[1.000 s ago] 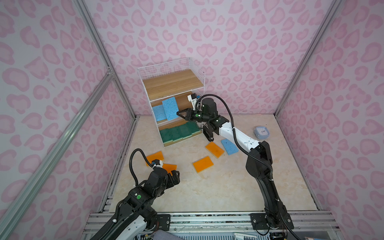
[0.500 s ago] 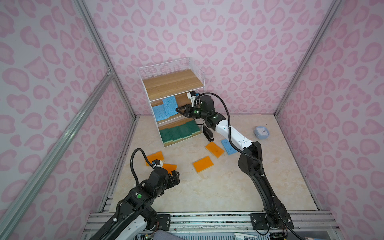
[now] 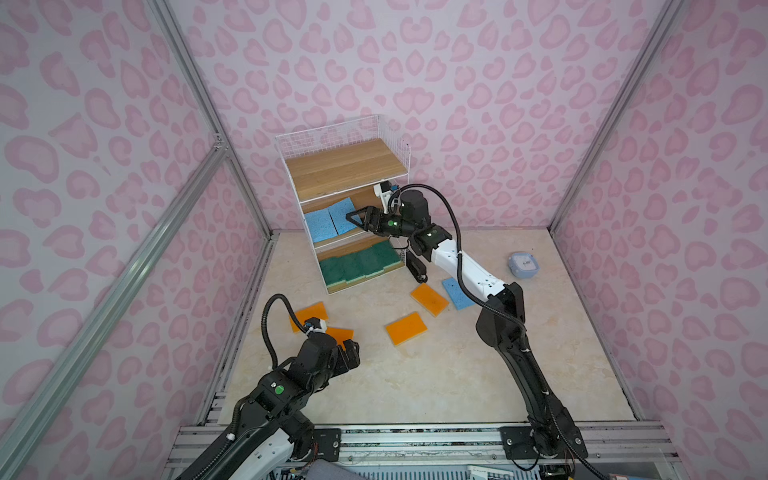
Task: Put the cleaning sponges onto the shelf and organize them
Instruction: 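Set the blue sponge beside the other on the middle shelf with the right gripper, then withdraw the right gripper and lower it onto the blue sponge on the floor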
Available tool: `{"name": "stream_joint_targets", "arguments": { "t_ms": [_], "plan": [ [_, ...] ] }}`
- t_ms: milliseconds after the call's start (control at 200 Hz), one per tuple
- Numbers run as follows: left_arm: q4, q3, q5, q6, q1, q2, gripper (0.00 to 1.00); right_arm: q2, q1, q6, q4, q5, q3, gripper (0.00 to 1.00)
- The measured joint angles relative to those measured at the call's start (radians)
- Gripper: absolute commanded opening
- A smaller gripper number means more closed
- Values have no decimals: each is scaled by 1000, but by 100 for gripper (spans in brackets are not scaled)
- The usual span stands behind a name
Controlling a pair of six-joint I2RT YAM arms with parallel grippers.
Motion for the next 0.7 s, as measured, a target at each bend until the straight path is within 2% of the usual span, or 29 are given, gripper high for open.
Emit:
{"name": "stream_joint_targets", "arguments": {
  "t_ms": [220, 420, 575, 700],
  "plan": [
    [-1, 11, 0, 7, 0, 4, 97, -121, 13, -84, -29, 72, -161, 98],
    [-11, 22, 0, 11, 0, -3, 97, -170, 26, -144, -71, 109, -193, 98],
    [-28, 25, -1, 11, 0, -27, 97, -229, 51, -222, -142, 181, -224, 98],
    [-30, 25, -4, 11, 0, -41, 97, -297, 63, -267, -154, 249, -324, 98]
  ]
}}
